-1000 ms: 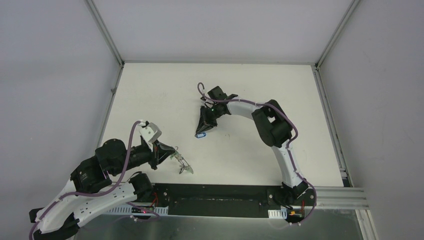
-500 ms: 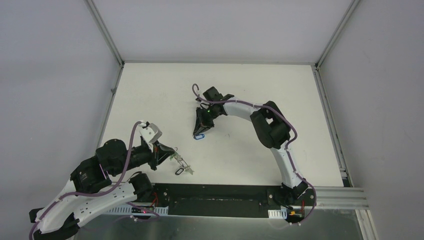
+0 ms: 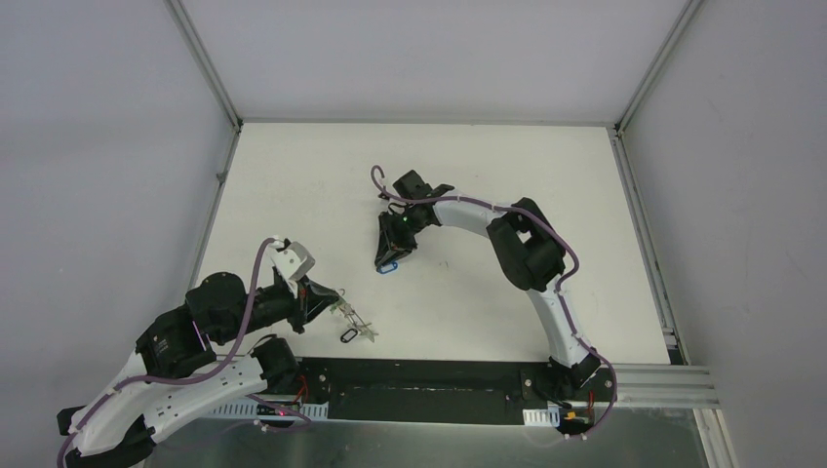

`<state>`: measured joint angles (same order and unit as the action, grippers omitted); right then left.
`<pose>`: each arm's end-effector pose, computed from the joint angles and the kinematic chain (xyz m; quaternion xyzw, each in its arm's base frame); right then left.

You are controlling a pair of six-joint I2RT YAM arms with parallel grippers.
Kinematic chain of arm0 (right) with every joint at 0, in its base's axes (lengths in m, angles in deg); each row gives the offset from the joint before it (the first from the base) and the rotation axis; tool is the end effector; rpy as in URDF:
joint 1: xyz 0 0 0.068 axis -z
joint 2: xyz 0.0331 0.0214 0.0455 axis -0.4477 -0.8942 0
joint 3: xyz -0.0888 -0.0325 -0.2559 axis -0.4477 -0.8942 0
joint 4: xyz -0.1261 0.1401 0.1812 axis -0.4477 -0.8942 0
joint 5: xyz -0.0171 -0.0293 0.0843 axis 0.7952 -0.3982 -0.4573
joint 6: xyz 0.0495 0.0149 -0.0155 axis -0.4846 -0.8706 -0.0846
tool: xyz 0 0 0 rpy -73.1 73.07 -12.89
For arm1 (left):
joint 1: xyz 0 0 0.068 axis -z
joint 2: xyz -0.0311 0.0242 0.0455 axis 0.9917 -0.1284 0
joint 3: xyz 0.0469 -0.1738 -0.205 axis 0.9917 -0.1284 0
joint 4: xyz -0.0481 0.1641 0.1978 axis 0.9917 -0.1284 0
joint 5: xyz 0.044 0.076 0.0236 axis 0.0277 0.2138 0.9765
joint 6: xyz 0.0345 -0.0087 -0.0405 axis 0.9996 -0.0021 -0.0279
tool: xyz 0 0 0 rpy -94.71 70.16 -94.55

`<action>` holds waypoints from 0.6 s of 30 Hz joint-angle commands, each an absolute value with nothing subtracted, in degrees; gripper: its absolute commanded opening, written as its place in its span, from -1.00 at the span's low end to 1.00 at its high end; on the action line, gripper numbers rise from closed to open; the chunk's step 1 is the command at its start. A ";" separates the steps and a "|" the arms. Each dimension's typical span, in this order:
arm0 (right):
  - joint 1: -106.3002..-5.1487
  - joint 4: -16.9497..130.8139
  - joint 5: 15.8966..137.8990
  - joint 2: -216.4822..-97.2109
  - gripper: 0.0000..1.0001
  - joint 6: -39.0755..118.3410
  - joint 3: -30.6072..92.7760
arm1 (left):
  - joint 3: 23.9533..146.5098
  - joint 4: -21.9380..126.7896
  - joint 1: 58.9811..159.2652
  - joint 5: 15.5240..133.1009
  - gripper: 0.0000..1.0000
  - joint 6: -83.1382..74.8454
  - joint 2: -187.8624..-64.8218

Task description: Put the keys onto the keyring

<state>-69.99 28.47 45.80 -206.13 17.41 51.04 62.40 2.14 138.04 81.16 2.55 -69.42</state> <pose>0.3271 0.3400 0.1329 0.1894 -0.9023 -0.3868 0.0185 0.0299 -0.0448 0.3417 0.3504 0.7253 -0.3061 0.5074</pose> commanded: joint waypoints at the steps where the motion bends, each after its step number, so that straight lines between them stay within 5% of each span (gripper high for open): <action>1: -70.81 26.85 48.54 -206.09 -0.48 20.07 53.71 | 64.34 4.97 137.99 82.35 -1.00 2.95 -68.60; 18: -73.07 24.91 53.08 -206.42 -1.00 23.93 55.71 | 65.01 4.44 137.99 82.29 -1.00 3.06 -68.69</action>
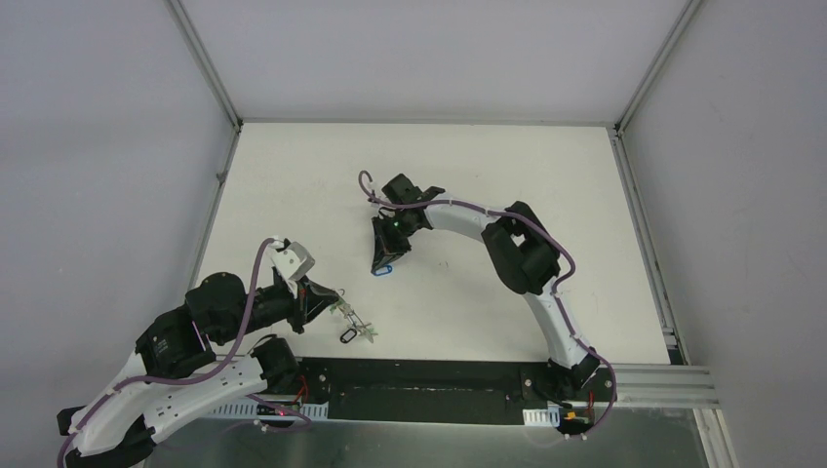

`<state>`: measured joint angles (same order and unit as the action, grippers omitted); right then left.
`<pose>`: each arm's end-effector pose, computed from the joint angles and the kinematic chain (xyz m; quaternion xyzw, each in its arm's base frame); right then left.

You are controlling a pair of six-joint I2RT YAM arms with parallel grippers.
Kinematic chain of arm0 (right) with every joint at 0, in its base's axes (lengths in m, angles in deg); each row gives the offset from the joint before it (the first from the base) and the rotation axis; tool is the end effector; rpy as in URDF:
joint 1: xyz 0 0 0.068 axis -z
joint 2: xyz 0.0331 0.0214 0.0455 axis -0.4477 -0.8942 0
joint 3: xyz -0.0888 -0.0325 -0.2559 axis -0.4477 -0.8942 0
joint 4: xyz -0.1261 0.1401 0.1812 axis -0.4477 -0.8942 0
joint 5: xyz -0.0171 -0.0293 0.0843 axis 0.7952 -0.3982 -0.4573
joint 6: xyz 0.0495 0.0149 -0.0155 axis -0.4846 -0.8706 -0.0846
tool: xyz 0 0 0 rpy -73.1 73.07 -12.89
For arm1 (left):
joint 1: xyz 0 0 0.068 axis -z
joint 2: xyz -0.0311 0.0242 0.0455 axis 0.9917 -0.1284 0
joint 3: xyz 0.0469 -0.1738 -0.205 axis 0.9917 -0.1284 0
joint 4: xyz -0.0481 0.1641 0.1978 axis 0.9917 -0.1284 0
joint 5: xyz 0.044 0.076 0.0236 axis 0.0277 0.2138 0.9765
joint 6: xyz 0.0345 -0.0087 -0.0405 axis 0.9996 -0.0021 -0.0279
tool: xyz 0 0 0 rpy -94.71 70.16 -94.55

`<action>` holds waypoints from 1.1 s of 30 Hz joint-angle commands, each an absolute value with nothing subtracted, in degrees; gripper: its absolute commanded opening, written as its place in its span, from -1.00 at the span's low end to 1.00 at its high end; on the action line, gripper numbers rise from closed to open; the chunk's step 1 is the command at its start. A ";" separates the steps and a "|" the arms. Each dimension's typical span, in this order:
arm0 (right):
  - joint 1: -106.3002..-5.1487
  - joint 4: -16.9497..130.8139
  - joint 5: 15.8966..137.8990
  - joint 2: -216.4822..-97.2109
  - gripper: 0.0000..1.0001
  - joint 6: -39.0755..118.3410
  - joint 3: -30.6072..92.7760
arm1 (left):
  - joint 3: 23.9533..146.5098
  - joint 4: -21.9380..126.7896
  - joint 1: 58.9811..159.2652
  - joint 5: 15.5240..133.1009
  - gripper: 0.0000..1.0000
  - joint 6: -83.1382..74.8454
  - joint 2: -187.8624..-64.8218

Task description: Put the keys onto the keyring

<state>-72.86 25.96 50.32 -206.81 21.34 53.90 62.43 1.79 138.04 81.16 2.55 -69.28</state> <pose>0.3153 0.3587 0.1381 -0.2357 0.9036 0.3576 0.0063 0.0294 -0.0441 0.3413 0.3508 0.7262 -0.3055 0.5063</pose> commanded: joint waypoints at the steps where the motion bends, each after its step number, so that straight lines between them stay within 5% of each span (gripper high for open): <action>1: -73.08 24.78 53.38 -205.19 -1.00 24.75 55.35 | 65.15 4.38 137.96 82.31 -1.00 3.18 -68.76; 17: -61.87 23.68 54.35 -172.83 -1.00 31.76 36.99 | 67.48 8.73 138.05 79.14 -1.00 6.28 -79.49; 24: -60.11 22.82 69.82 -156.01 -1.00 36.12 25.79 | 63.97 20.85 138.06 75.26 -1.00 6.07 -88.23; 33: -59.55 19.84 64.57 -139.20 -1.00 43.16 18.80 | 56.82 38.15 138.00 70.40 -1.00 10.89 -94.10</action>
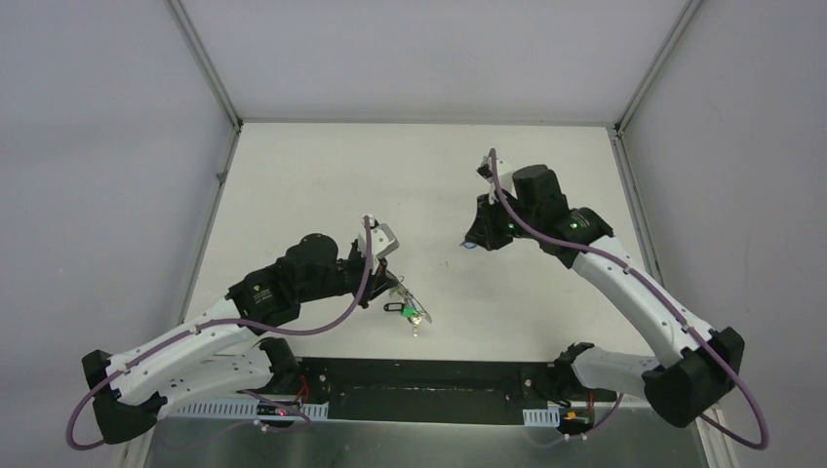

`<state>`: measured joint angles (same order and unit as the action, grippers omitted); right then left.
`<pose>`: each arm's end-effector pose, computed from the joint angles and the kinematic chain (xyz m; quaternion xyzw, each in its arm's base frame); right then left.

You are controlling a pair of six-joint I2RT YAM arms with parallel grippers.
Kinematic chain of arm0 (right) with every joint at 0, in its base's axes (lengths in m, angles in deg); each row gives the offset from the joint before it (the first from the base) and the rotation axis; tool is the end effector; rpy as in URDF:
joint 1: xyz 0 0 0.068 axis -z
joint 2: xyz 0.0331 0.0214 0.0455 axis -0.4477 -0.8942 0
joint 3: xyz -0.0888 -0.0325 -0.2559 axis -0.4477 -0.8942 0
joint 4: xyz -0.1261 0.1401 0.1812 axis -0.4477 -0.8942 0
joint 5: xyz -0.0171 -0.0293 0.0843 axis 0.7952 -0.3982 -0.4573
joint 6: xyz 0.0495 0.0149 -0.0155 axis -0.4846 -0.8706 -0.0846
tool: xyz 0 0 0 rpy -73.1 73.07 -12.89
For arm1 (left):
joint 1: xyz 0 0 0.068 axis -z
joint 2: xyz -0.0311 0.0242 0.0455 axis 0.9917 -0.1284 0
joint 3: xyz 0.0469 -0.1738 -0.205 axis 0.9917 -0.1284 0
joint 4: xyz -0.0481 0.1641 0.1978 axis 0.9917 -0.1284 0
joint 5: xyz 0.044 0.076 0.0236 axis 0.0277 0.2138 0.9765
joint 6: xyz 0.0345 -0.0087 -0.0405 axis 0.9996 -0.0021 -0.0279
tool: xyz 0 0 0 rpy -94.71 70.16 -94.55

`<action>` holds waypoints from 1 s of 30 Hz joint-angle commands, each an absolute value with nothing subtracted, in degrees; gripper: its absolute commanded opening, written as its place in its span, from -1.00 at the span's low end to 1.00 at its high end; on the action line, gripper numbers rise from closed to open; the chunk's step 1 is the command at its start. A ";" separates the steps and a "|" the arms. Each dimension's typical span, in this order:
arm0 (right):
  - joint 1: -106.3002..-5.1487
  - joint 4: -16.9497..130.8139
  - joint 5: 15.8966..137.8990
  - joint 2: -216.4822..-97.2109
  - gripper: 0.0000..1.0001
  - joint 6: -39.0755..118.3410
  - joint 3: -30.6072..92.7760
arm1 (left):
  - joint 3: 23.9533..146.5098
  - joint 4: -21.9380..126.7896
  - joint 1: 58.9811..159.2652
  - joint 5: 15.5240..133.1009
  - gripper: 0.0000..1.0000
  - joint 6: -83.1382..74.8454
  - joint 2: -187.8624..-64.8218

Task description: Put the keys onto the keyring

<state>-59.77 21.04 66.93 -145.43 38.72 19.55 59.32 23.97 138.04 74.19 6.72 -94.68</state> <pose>0.2100 0.1503 0.3247 -0.2596 0.8671 0.2714 0.3274 0.0930 -0.1440 0.3226 0.4194 0.7239 -0.3101 0.4516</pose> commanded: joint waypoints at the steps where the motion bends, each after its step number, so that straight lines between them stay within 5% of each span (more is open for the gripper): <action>1: -59.56 20.12 62.84 -137.62 -1.00 43.56 18.14 | 55.82 40.07 137.95 69.34 -1.00 12.41 -94.03; 12: -60.30 24.36 43.79 -133.77 -1.00 43.53 13.63 | 51.33 47.80 138.05 59.74 -1.00 28.72 -92.83; 30: -75.53 25.43 53.35 -139.34 -1.00 44.88 16.41 | 55.09 47.17 138.02 59.30 -1.00 18.73 -98.43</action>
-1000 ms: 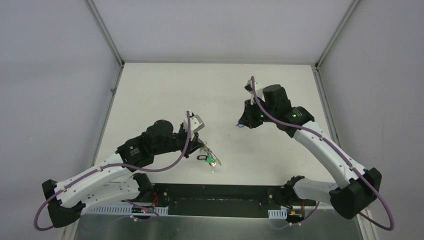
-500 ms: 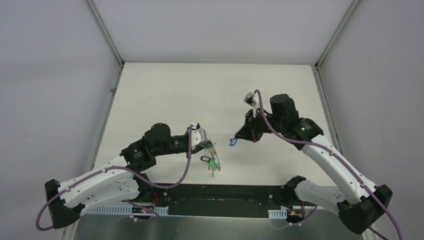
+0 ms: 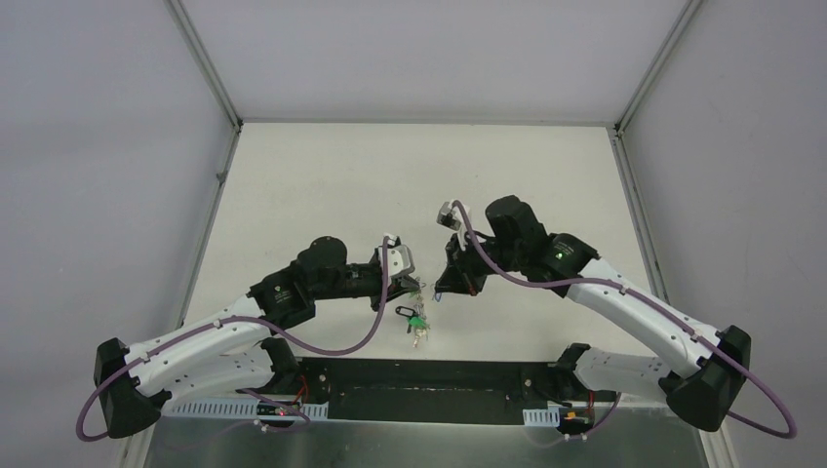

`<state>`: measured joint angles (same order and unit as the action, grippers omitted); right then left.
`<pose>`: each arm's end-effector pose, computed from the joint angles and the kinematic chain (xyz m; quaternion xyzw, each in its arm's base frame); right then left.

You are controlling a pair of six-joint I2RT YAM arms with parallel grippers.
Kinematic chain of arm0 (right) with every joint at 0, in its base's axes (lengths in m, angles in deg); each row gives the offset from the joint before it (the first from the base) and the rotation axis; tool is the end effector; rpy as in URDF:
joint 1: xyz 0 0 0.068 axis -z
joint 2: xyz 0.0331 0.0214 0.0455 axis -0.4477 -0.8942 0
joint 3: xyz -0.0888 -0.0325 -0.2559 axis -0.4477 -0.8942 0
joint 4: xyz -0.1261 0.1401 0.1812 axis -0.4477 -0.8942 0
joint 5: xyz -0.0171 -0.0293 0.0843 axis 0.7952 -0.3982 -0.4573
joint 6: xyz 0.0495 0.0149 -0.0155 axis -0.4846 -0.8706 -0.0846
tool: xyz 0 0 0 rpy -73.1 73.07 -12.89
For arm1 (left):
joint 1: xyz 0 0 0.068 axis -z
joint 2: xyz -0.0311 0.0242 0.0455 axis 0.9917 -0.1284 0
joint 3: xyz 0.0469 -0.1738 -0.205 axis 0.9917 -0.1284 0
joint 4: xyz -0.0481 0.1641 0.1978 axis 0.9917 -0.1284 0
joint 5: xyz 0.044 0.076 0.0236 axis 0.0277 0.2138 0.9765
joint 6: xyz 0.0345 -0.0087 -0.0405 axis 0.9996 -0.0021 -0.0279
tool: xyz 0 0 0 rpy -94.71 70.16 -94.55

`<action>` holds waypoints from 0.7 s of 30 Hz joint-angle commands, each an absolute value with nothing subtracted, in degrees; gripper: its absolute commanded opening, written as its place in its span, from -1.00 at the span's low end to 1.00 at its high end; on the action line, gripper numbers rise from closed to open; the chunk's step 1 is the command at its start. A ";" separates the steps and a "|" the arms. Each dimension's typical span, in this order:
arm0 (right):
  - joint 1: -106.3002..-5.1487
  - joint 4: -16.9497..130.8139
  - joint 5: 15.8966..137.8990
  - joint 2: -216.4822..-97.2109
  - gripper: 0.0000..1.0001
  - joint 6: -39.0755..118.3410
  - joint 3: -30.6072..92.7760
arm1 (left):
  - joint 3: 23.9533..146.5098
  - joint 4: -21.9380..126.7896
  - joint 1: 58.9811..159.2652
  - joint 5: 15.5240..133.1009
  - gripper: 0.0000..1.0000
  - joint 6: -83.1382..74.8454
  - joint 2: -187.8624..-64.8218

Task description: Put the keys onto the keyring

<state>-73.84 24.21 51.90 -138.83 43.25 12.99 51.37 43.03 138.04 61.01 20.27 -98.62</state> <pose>0.1426 0.1827 0.3197 -0.4371 0.7569 0.4059 0.2669 0.1008 -0.1692 0.2973 0.5345 0.5896 -0.3528 0.4921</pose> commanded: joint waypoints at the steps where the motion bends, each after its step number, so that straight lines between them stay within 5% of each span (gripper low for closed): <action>1: -75.96 25.41 53.48 -139.66 -1.00 44.80 16.52 | 55.27 47.13 138.02 59.16 -1.00 18.63 -98.54; 21: -78.89 28.61 57.86 -141.76 -1.00 41.70 18.73 | 55.01 46.76 138.22 58.29 -1.00 16.80 -98.45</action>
<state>-78.41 25.91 54.58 -141.54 42.92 16.20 52.57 42.99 138.04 59.92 18.00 -98.99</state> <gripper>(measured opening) 0.007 0.009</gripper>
